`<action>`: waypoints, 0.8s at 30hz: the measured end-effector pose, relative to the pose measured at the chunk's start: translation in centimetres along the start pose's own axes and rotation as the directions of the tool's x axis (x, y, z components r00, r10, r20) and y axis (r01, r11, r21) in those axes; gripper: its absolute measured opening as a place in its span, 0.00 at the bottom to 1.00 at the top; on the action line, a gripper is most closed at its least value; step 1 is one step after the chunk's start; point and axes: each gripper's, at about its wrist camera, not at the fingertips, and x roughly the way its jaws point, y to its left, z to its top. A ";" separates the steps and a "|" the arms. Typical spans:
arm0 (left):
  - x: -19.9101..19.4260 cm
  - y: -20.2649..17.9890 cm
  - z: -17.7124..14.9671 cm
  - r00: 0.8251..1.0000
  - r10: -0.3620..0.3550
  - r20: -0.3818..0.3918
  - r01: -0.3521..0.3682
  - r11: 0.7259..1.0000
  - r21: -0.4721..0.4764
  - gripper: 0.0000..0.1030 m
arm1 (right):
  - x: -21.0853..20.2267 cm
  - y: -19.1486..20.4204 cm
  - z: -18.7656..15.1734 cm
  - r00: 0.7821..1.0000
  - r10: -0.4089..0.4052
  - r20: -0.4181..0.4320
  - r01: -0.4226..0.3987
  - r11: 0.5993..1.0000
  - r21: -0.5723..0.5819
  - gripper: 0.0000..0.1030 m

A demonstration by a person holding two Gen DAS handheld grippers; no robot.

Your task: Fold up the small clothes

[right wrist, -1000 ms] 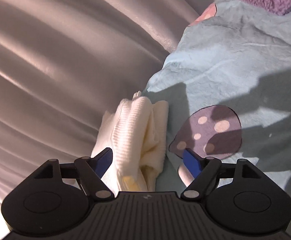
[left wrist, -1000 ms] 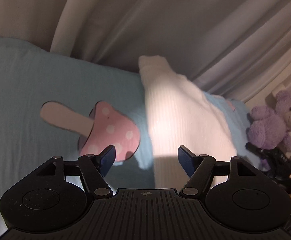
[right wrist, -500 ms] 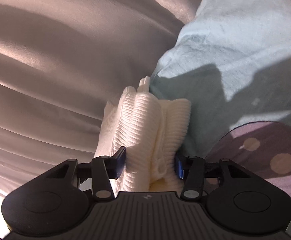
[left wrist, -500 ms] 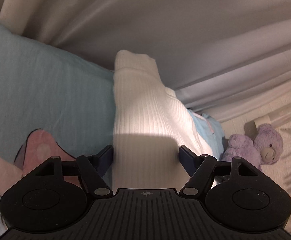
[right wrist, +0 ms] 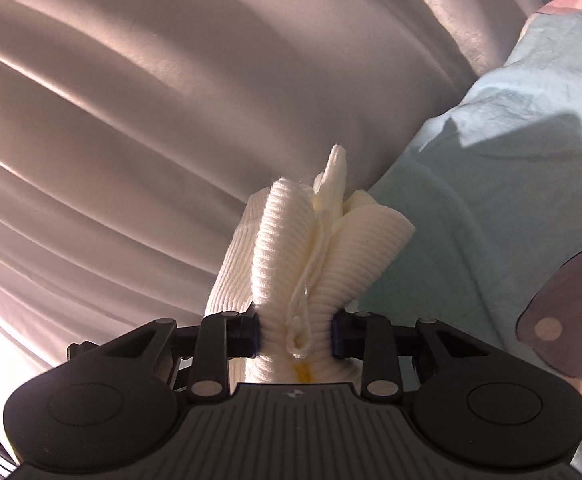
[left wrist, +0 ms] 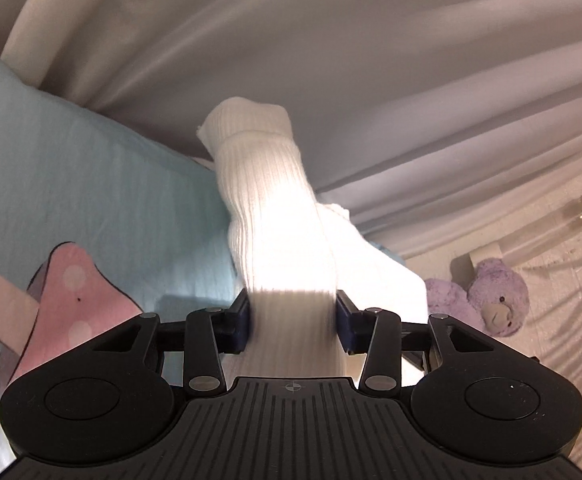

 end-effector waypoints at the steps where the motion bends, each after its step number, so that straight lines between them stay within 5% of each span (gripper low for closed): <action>1: -1.0 -0.2 -0.2 1.000 0.005 0.009 -0.005 1.000 0.002 0.44 | 0.0 0.4 -0.3 1.000 0.016 -0.011 -0.016 1.000 0.005 0.28; 8: -7.8 -0.1 -2.8 0.996 0.068 0.062 -0.068 0.998 -0.004 0.45 | 1.7 2.2 -3.4 0.990 0.063 -0.123 -0.064 0.998 0.001 0.28; 13: -9.8 1.7 -5.1 0.976 0.208 0.062 -0.207 0.978 -0.017 0.48 | 3.4 2.2 -5.7 0.978 -0.037 -0.207 0.033 0.999 -0.023 0.35; 17: -11.4 2.4 -6.1 0.924 0.368 0.103 -0.368 0.930 -0.020 0.50 | 1.1 3.2 -5.8 0.971 -0.234 -0.056 0.223 0.961 -0.162 0.48; 20: -13.5 1.9 -6.1 0.888 0.411 0.207 -0.414 0.910 -0.026 0.51 | -1.2 4.8 -6.1 0.955 -0.240 0.172 0.275 0.936 -0.221 0.49; 24: -13.0 0.4 -5.4 0.804 0.512 0.303 -0.515 0.854 -0.075 0.54 | 4.2 7.8 -5.9 0.985 -0.158 0.066 0.169 0.959 -0.227 0.47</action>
